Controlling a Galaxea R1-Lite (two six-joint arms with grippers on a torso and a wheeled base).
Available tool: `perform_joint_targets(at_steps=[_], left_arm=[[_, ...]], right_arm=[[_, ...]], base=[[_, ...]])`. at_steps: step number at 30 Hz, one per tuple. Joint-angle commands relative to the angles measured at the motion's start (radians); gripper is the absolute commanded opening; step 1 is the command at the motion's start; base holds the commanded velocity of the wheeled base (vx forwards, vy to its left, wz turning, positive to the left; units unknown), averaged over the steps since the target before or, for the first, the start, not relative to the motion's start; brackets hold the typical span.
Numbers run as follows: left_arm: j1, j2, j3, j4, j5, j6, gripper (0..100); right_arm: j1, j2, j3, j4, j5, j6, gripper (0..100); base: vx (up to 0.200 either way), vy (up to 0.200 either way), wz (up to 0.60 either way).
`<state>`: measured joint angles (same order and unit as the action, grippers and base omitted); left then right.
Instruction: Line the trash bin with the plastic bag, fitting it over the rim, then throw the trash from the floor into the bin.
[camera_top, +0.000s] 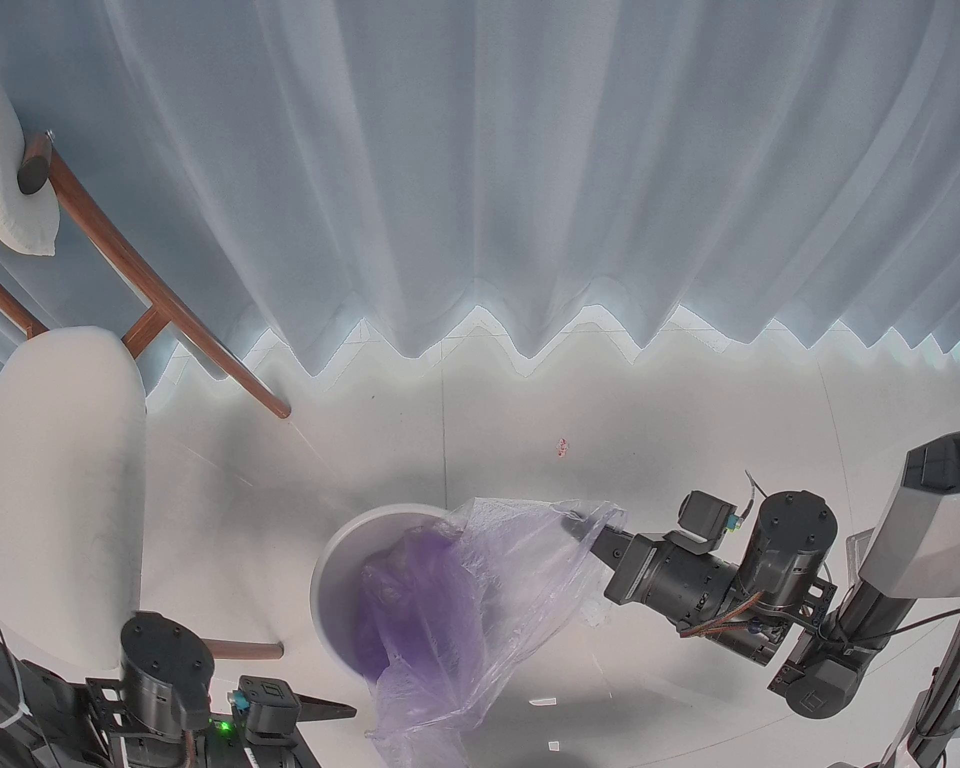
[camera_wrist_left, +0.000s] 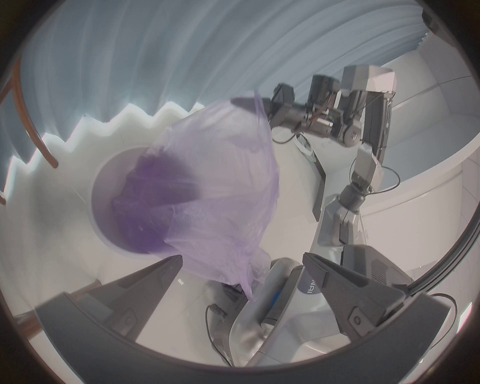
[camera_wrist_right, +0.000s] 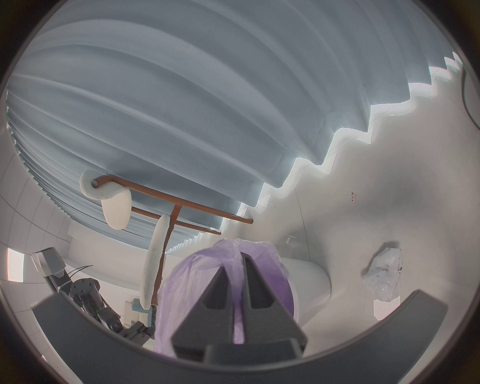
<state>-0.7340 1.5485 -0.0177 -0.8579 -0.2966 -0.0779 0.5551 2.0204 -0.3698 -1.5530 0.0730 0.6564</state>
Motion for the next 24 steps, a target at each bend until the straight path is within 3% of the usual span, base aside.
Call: perform_joint_targets(at_steps=[1,10,17,24], left_arm=[[-0.036,0.113,0.018,-0.013,0.008,0.003,100],[-0.047,0.205,0.013,-0.067,0.071,-0.003,100],[-0.051,0.366,0.018,-0.239,0.103,-0.006,100],[-0.050,0.387,0.018,-0.253,0.105,-0.016,100]], right_arm=[[0.002,0.001,0.002,-0.018,0.001,0.000,0],[0.005,-0.003,0.006,-0.018,0.001,0.000,0],[0.006,0.000,0.009,-0.018,0.001,0.000,0],[0.006,0.001,0.009,-0.018,0.001,0.000,0]], base=[[0.000,0.000,0.00],[0.000,0.000,0.00],[0.000,0.000,0.00],[0.000,0.000,0.00]])
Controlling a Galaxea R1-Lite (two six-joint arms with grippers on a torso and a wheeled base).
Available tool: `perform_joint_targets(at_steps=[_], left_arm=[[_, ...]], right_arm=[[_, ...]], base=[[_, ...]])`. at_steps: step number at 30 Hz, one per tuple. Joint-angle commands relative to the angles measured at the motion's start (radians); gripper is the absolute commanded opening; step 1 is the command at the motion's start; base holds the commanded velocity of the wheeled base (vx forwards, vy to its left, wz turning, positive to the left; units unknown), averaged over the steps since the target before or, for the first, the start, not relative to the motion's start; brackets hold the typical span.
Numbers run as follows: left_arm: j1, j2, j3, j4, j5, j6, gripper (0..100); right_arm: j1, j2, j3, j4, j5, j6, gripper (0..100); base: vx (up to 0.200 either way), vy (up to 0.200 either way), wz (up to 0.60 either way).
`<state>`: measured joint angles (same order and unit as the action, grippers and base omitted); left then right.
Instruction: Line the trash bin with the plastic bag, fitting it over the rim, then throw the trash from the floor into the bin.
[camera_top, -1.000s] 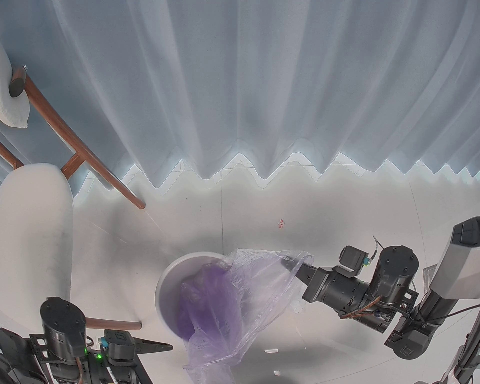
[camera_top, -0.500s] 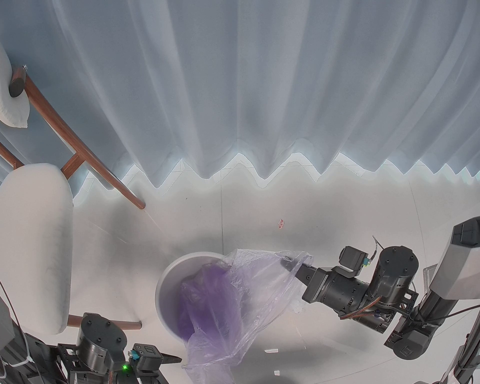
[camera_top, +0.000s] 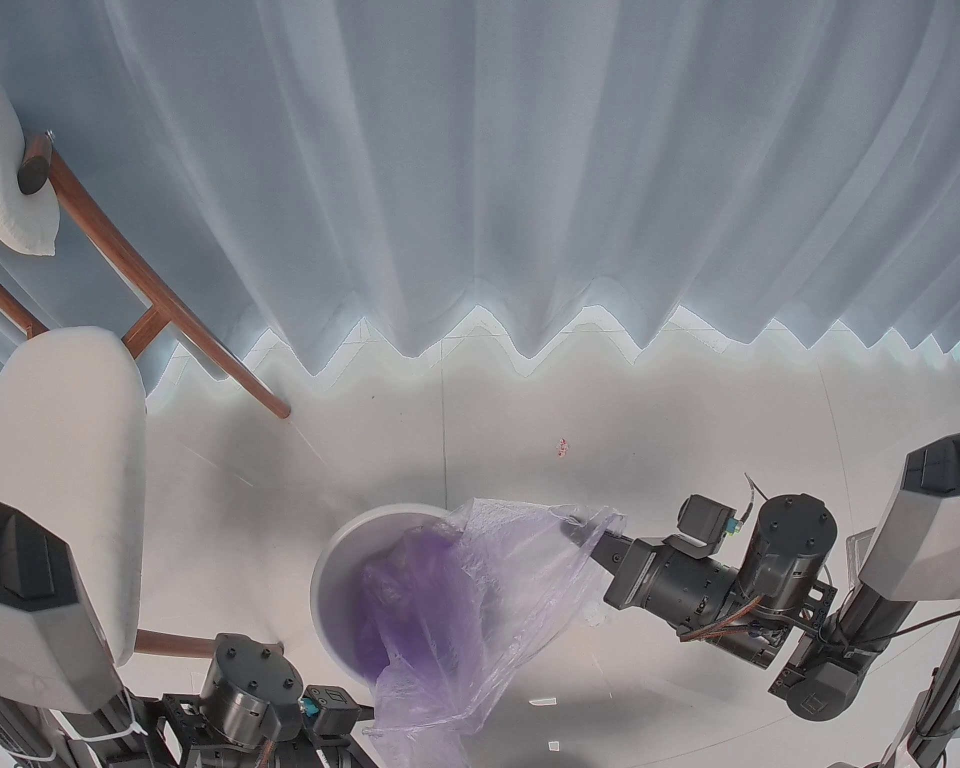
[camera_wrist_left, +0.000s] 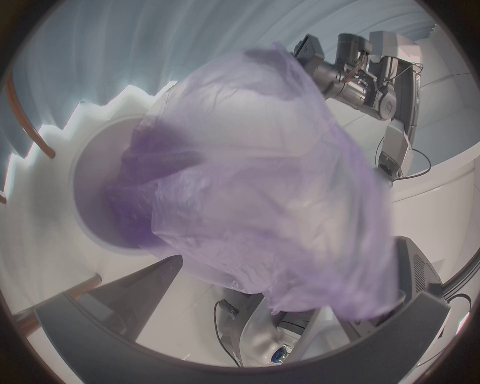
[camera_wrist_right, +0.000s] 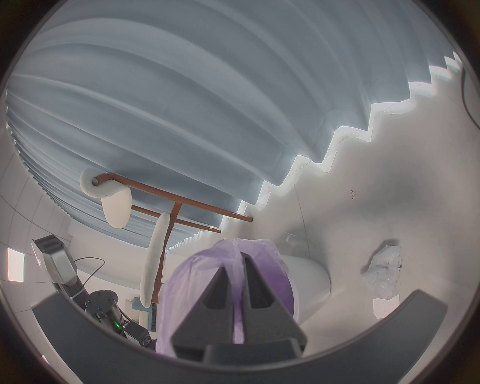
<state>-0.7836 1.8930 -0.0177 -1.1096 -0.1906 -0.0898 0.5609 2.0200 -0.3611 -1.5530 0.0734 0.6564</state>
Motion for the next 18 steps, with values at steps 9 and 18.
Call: perform_joint_targets(at_steps=[9,18], left_arm=[[0.001,0.052,0.018,-0.003,-0.001,-0.007,0],[0.060,0.015,0.018,-0.087,-0.024,-0.024,0]], right_arm=[[0.001,0.011,-0.002,-0.018,0.000,0.000,0],[-0.009,0.017,0.001,-0.018,0.003,-0.018,0]], base=[[0.000,0.000,0.00],[0.000,0.000,0.00]])
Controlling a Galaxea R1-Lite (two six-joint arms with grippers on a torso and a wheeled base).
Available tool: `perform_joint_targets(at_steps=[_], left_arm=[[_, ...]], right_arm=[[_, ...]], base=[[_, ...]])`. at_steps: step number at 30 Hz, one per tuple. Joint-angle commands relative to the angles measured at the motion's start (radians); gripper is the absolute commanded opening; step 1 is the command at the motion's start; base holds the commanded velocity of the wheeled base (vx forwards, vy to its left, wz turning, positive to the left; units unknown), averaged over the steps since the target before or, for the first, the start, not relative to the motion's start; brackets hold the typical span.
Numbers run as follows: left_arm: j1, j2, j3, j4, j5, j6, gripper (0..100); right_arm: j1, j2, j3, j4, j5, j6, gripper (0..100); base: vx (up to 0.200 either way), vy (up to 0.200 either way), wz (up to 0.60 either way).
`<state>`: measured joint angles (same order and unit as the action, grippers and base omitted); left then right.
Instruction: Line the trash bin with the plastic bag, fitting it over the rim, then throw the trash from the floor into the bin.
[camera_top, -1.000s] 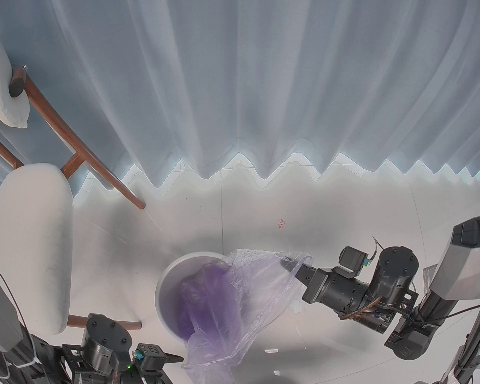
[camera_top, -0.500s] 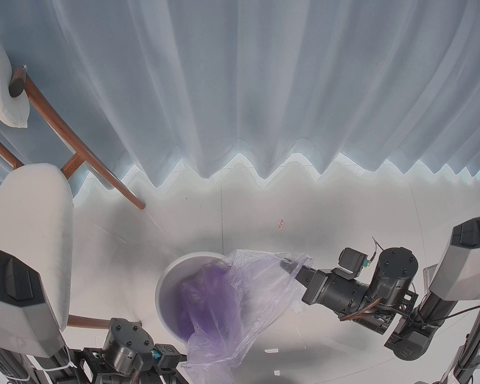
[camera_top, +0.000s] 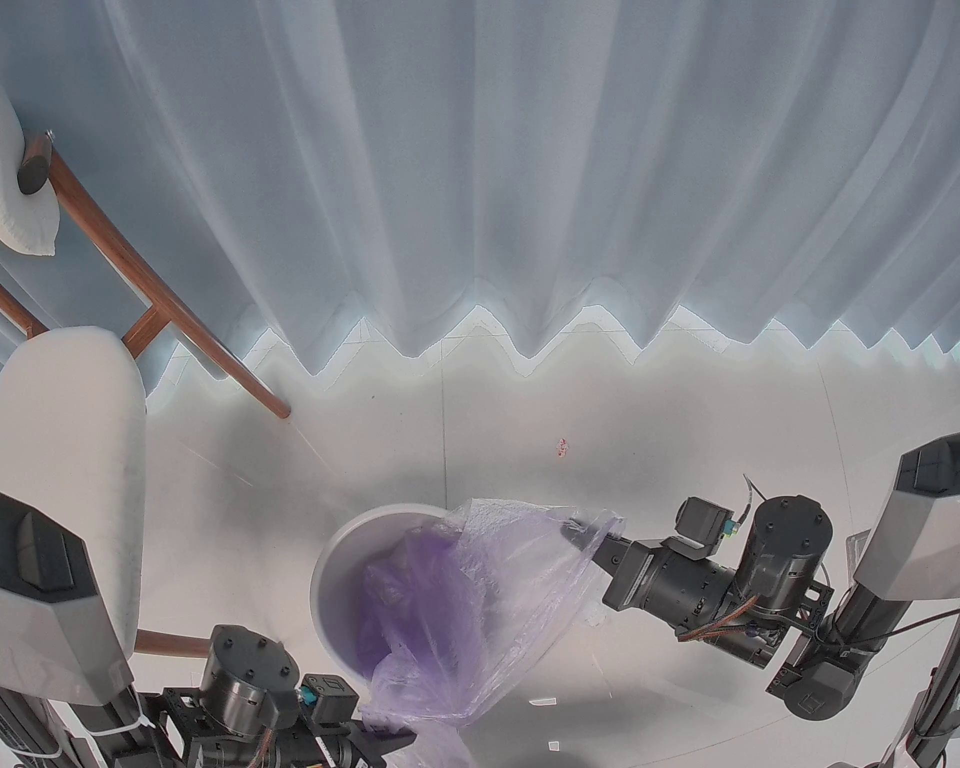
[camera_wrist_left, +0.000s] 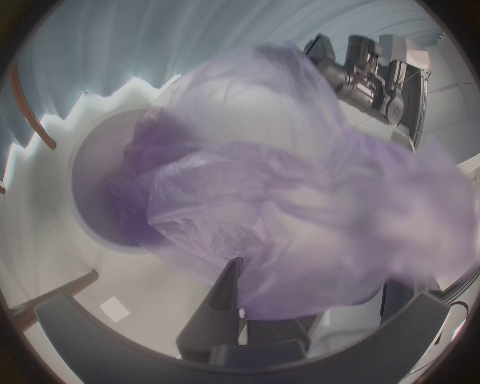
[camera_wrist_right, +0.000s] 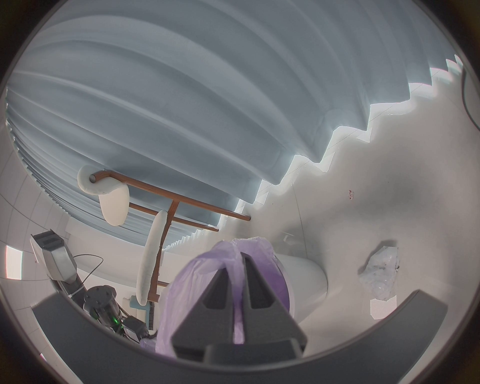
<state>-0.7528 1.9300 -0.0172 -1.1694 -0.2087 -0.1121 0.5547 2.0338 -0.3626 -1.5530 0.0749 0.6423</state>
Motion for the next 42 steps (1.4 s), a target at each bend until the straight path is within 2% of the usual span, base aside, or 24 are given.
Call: perform_joint_targets(at_steps=[1,4,5,10,14,17,18,19,22,26,32,38,42], left_arm=[[0.046,-0.031,0.017,-0.047,-0.008,-0.001,0],[0.084,-0.062,0.017,-0.081,-0.017,-0.003,0],[0.115,-0.091,0.017,-0.098,-0.043,-0.004,0],[0.147,-0.167,0.017,-0.135,-0.144,-0.029,0],[0.148,-0.318,0.017,-0.125,-0.228,-0.167,0],[0.148,-0.375,0.017,-0.102,-0.334,-0.270,0],[0.148,-0.375,0.017,-0.102,-0.334,-0.270,0],[0.150,-0.382,0.016,-0.099,-0.406,-0.310,0],[0.182,-0.384,0.017,-0.104,-0.459,-0.327,0],[0.187,-0.387,0.017,-0.087,-0.454,-0.348,0],[0.194,-0.405,0.017,-0.055,-0.428,-0.443,0],[0.204,-0.408,0.017,-0.050,-0.304,-0.439,0],[0.178,-0.416,0.017,-0.015,-0.261,-0.428,0]], right_arm=[[-0.001,0.003,0.002,-0.018,0.003,-0.004,0],[-0.001,0.005,0.002,-0.018,0.003,-0.004,0],[-0.002,0.008,0.002,-0.018,0.003,-0.006,0],[-0.004,0.008,0.004,-0.018,0.003,-0.007,0],[-0.004,0.003,0.004,-0.018,0.003,-0.007,0],[-0.002,0.005,0.004,-0.018,0.003,-0.007,0],[-0.002,0.005,0.004,-0.018,0.003,-0.007,0],[0.002,0.006,0.013,-0.018,0.003,-0.009,0],[0.004,0.006,0.022,-0.018,0.003,-0.030,0],[0.001,0.011,0.024,-0.018,0.005,-0.046,0],[-0.001,0.003,0.025,-0.018,0.005,-0.047,0],[0.004,0.013,0.030,-0.018,0.005,-0.047,0],[0.007,0.013,0.031,-0.018,0.006,-0.047,0]], base=[[0.000,0.000,0.00],[0.000,0.000,0.00],[0.000,0.000,0.00],[0.000,0.000,0.00],[0.000,0.000,0.00],[0.000,0.000,0.00],[0.000,0.000,0.00],[0.000,0.000,0.00],[0.000,0.000,0.00],[0.000,0.000,0.00],[0.000,0.000,0.00],[0.000,0.000,0.00],[0.000,0.000,0.00]])
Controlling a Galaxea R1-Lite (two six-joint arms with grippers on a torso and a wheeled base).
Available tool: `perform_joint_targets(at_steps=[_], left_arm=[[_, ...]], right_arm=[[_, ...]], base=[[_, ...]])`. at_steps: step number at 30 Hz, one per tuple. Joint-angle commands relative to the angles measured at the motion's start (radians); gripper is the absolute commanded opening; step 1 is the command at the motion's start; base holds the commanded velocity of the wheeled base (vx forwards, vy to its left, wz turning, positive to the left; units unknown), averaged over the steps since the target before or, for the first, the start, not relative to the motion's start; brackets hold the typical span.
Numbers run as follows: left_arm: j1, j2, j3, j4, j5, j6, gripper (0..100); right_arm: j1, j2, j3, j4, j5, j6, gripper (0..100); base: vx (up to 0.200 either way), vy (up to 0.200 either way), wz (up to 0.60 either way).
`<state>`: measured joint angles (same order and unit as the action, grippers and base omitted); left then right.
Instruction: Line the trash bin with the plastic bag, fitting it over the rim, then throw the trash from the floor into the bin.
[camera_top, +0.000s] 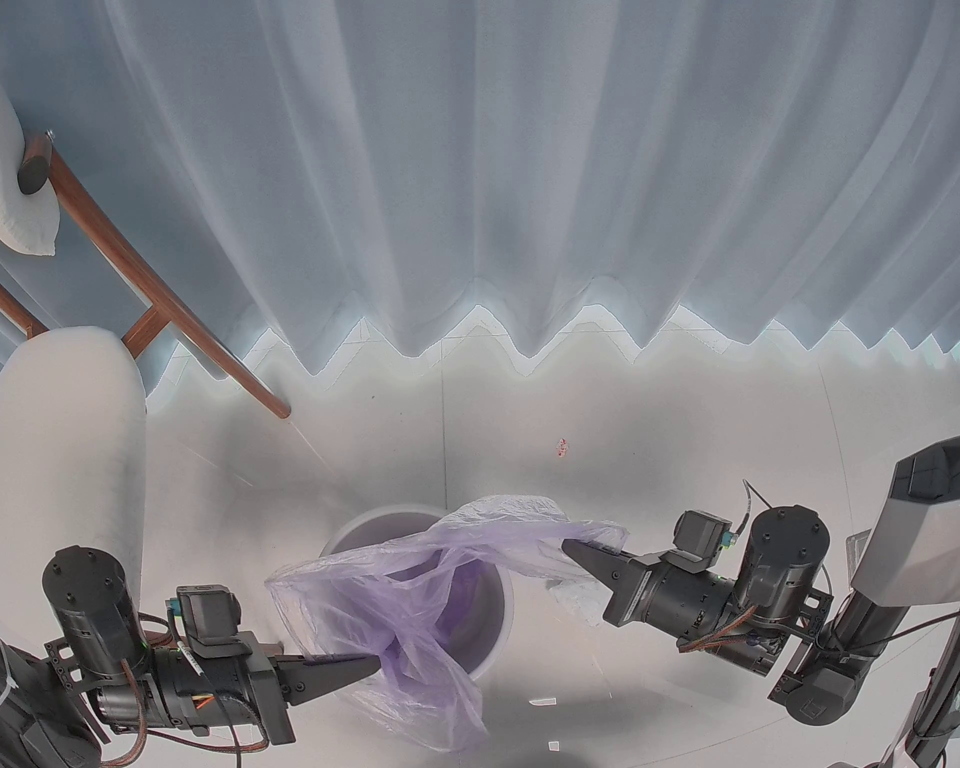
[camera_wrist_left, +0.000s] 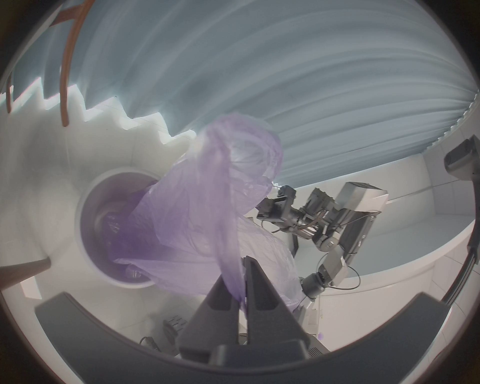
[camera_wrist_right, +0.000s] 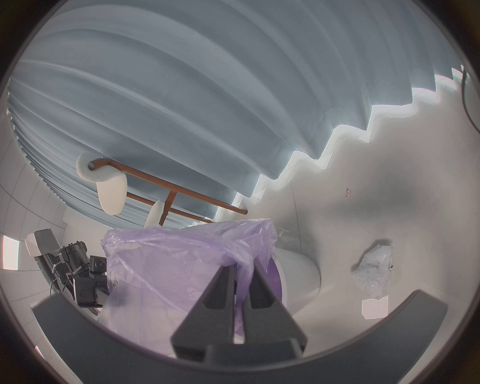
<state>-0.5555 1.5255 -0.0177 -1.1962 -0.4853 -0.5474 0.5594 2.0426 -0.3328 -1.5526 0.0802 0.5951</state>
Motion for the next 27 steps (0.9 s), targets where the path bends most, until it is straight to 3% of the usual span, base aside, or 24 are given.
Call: perform_joint_targets(at_steps=[1,5,8,12,23,27], left_arm=[[-0.026,-0.010,0.018,0.015,0.017,0.012,0],[-0.070,0.039,0.015,0.084,0.100,0.113,0],[-0.073,0.131,-0.015,0.106,0.252,0.227,0],[-0.086,0.220,-0.039,0.104,0.379,0.342,0],[-0.145,0.262,-0.065,0.099,0.375,0.377,0],[-0.122,0.240,-0.031,0.099,0.378,0.377,0]], right_arm=[[0.002,0.004,0.003,-0.018,0.001,0.000,0],[0.028,0.051,0.009,-0.018,0.001,-0.003,0],[0.031,0.094,0.009,-0.018,0.001,-0.011,0],[0.030,0.117,0.011,-0.018,0.001,-0.018,0],[0.022,0.054,-0.003,-0.018,0.007,-0.038,0],[-0.001,0.022,-0.137,0.028,0.099,-0.058,0]], base=[[0.000,0.000,0.00],[0.000,0.000,0.00],[0.000,0.000,0.00],[0.000,0.000,0.00],[0.000,0.000,0.00],[0.000,0.000,0.00]])
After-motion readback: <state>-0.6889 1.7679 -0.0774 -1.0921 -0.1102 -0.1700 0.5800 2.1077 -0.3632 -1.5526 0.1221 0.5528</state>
